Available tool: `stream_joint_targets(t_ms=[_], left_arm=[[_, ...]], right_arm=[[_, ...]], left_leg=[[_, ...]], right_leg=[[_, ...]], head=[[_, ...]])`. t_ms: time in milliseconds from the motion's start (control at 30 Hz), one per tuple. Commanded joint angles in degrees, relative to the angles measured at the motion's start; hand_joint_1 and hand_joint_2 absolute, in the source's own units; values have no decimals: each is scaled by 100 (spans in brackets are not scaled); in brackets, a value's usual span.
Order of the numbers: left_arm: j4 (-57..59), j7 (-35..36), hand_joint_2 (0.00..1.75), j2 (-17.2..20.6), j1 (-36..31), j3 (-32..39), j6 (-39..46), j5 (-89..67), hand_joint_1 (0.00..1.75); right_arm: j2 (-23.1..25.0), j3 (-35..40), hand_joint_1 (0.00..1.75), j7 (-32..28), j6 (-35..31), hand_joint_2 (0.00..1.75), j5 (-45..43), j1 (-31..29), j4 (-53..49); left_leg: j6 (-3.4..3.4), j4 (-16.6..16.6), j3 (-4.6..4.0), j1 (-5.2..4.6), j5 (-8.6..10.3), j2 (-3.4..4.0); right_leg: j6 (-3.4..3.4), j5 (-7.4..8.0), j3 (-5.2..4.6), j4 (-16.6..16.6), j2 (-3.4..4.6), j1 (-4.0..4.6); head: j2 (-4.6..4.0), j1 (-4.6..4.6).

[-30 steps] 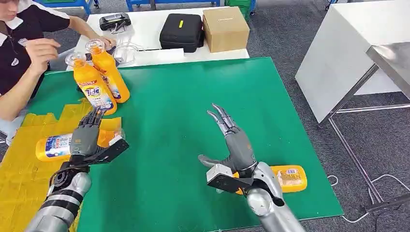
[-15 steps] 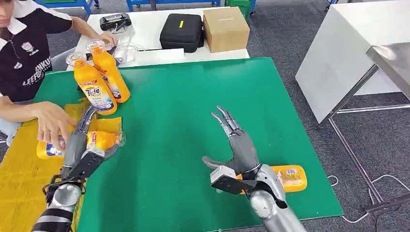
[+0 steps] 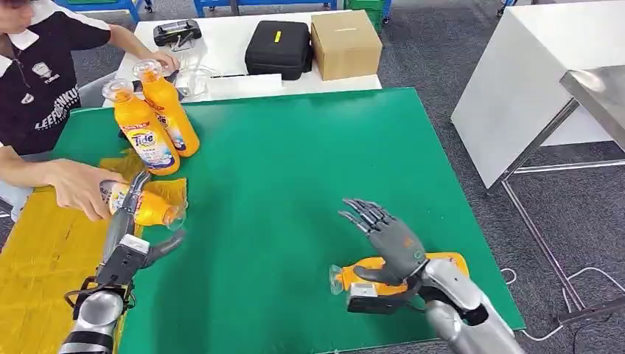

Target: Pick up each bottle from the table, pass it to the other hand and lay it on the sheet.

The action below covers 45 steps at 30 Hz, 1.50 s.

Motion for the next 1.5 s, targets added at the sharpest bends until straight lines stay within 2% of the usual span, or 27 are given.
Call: stream_joint_targets(t_ms=[33,167,267,433,567,800,1067,1333,1500], left_arm=[[186,-10,175,-311,17,0,-31,17,0],[168,-10,175,-302,24,6,-30,20,0],[70,-2,175,-337,113,5,-35,27,0],[-30,41,175,-329,199,-47,-45,28,0],[-31,70,175,-326,198,-95,-56,29,0],[32,65,175,-323,153,-132,-68,29,0],[107,94,175,-315,18,-252,-87,48,0],[107,94,175,-315,18,-252,-87,48,0],[107,94,175,-315,18,-252,-87,48,0]], right_arm=[[-659,-582,0,35,-27,175,68,511,-257],[-591,-596,0,142,-47,175,173,493,-227],[-415,-879,0,479,-112,175,475,657,-96],[-200,-1266,0,545,-214,175,517,877,139],[-44,-1193,0,709,-148,175,831,747,606],[-61,-1059,0,711,-45,175,865,688,834],[-286,-761,0,866,411,175,855,482,1401],[-286,-761,0,866,411,175,855,482,1401],[-286,-761,0,866,411,175,855,482,1401]], left_leg=[[0,-3,8,-6,-3,-15],[2,1,15,-1,-12,-14],[3,-1,17,6,-10,-9],[5,-4,18,9,-9,-14],[5,-7,16,9,-7,-3],[4,-8,22,14,-8,-9],[5,-4,47,18,-5,-17],[18,-6,96,12,-19,0],[21,-7,93,17,-19,-8]], right_leg=[[-4,-4,11,-3,-10,0],[-9,-7,15,-1,-7,4],[-8,-4,16,-5,-2,6],[-5,-5,19,-9,-7,8],[-4,0,15,-11,3,7],[-7,0,24,-15,-1,12],[-10,3,45,-19,-7,17],[-2,-4,31,-17,-4,10],[-4,-3,33,-24,-9,14]], head=[[0,0],[0,-2],[0,-2],[0,-2],[0,-2],[0,-2],[0,0],[0,0],[0,0]])
